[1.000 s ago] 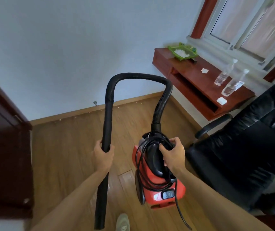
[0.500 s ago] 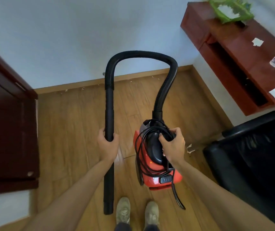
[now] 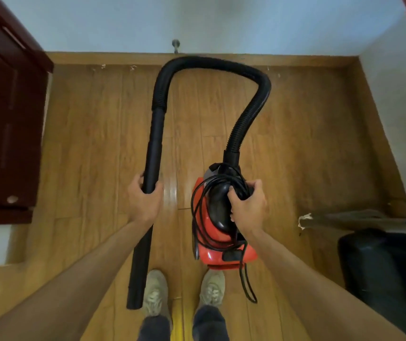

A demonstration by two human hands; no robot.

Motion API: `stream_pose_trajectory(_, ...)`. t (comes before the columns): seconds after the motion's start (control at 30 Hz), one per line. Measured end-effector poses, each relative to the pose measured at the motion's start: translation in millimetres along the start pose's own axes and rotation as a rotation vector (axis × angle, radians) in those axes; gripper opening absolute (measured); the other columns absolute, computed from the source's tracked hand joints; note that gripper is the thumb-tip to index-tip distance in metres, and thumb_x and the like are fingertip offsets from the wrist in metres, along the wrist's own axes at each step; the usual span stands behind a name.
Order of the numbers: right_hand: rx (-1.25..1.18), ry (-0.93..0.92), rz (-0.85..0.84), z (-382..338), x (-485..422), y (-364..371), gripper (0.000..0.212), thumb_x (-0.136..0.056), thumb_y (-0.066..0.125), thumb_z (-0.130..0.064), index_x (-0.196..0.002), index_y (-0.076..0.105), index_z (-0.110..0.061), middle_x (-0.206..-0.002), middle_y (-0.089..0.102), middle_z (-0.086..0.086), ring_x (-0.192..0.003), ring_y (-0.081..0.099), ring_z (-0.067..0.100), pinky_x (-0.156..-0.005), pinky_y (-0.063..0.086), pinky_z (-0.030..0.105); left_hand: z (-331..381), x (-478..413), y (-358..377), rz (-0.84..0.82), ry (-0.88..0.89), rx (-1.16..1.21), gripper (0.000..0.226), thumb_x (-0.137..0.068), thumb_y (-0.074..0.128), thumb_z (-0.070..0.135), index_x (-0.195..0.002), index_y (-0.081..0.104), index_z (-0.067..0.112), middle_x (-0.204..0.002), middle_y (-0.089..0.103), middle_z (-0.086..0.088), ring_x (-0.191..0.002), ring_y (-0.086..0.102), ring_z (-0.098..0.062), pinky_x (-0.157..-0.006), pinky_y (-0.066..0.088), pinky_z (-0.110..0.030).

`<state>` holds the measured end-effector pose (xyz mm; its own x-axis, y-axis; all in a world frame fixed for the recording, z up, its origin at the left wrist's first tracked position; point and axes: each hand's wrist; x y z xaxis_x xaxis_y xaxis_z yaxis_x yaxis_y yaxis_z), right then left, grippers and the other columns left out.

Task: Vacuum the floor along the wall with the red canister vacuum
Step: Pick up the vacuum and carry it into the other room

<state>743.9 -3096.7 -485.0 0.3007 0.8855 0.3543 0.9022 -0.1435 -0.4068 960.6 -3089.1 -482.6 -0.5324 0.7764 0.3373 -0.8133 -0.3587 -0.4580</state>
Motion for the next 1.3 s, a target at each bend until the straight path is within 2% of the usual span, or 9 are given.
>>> stream_pose_trajectory(0.07,0.015,0.009,-0.025,28,-20,9,0.029,-0.091,0.073,-0.026,-0.086,0.044,-0.029,-0.08,0.064,0.009,-0.057,0.062,0.021,-0.045,0.053,0.034,-29,-18,19,-0.011,-0.037,-0.022,0.046,-0.094,0.063,0.021,-0.137,0.049,0.016,-0.111,0.061,-0.001,-0.091,0.062,-0.017,-0.081,0.051,-0.027)
stream_pose_trajectory(0.2,0.015,0.03,-0.054,76,-55,27,0.03,-0.093,0.071,-0.021,-0.086,0.042,-0.025,-0.071,0.059,0.005,-0.044,0.054,0.014,-0.038,0.048,0.031,-78,-47,53,-0.022,-0.099,-0.059,0.052,-0.091,0.065,0.034,-0.139,0.046,0.025,-0.118,0.063,-0.005,-0.1,0.066,-0.031,-0.088,0.056,-0.05)
stream_pose_trajectory(0.5,0.008,0.056,-0.031,169,-118,75,0.027,-0.096,0.068,-0.023,-0.089,0.042,-0.017,-0.066,0.053,0.01,-0.035,0.047,0.01,-0.031,0.042,0.027,-193,-79,111,0.024,-0.219,-0.059,0.051,-0.089,0.068,0.03,-0.136,0.05,0.022,-0.092,0.065,-0.008,-0.063,0.06,-0.022,-0.055,0.051,-0.036)
stream_pose_trajectory(0.7,-0.021,0.056,-0.048,216,-143,99,0.032,-0.096,0.067,-0.02,-0.083,0.038,-0.025,-0.064,0.051,0.01,-0.035,0.045,0.012,-0.031,0.039,0.026,-252,-92,139,0.041,-0.261,-0.103,0.069,-0.077,0.064,0.053,-0.138,0.046,0.027,-0.103,0.067,-0.011,-0.082,0.067,-0.034,-0.074,0.06,-0.051)
stream_pose_trajectory(0.8,-0.029,0.058,-0.056,232,-149,107,0.033,-0.096,0.067,-0.02,-0.083,0.036,-0.024,-0.065,0.051,0.012,-0.036,0.044,0.014,-0.032,0.039,0.026,-275,-95,146,0.041,-0.256,-0.15,0.061,-0.082,0.062,0.05,-0.137,0.045,0.028,-0.101,0.067,-0.008,-0.084,0.068,-0.034,-0.074,0.059,-0.054)
stream_pose_trajectory(0.9,-0.013,0.066,-0.06,243,-150,112,0.029,-0.096,0.066,-0.019,-0.089,0.038,-0.017,-0.065,0.05,0.011,-0.036,0.045,0.013,-0.031,0.04,0.027,-296,-101,151,0.037,-0.24,-0.218,0.067,-0.078,0.05,0.063,-0.137,0.042,0.032,-0.111,0.067,-0.01,-0.095,0.067,-0.035,-0.081,0.057,-0.055)
stream_pose_trajectory(1.03,0.006,0.056,-0.059,250,-151,119,0.032,-0.096,0.067,-0.021,-0.085,0.038,-0.021,-0.061,0.05,0.007,-0.035,0.045,0.012,-0.031,0.04,0.027,-309,-106,158,0.024,-0.186,-0.269,0.058,-0.095,0.051,0.047,-0.144,0.041,0.019,-0.121,0.059,0.0,-0.104,0.061,-0.02,-0.096,0.051,-0.042)
stream_pose_trajectory(1.17,0.056,0.027,-0.052,250,-154,121,0.032,-0.095,0.069,-0.026,-0.082,0.039,-0.027,-0.065,0.055,0.006,-0.04,0.05,0.015,-0.034,0.042,0.029,-324,-113,168,0.014,-0.159,-0.26,0.057,-0.099,0.051,0.04,-0.147,0.036,0.014,-0.138,0.052,-0.011,-0.124,0.052,-0.027,-0.106,0.044,-0.046)
stream_pose_trajectory(1.3,0.081,0.004,-0.041,251,-153,122,0.029,-0.094,0.069,-0.029,-0.084,0.042,-0.029,-0.068,0.06,0.01,-0.043,0.055,0.018,-0.035,0.045,0.03,-340,-122,177,-0.004,-0.17,-0.273,0.061,-0.099,0.049,0.042,-0.151,0.031,0.014,-0.148,0.045,-0.012,-0.128,0.05,-0.029,-0.104,0.046,-0.051)
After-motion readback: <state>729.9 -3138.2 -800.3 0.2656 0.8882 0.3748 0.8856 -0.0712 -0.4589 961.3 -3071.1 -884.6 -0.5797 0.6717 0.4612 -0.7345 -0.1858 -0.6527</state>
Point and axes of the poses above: each hand's wrist, its own x-axis away from the middle knuckle, its own y-axis out of the palm, z = x × y
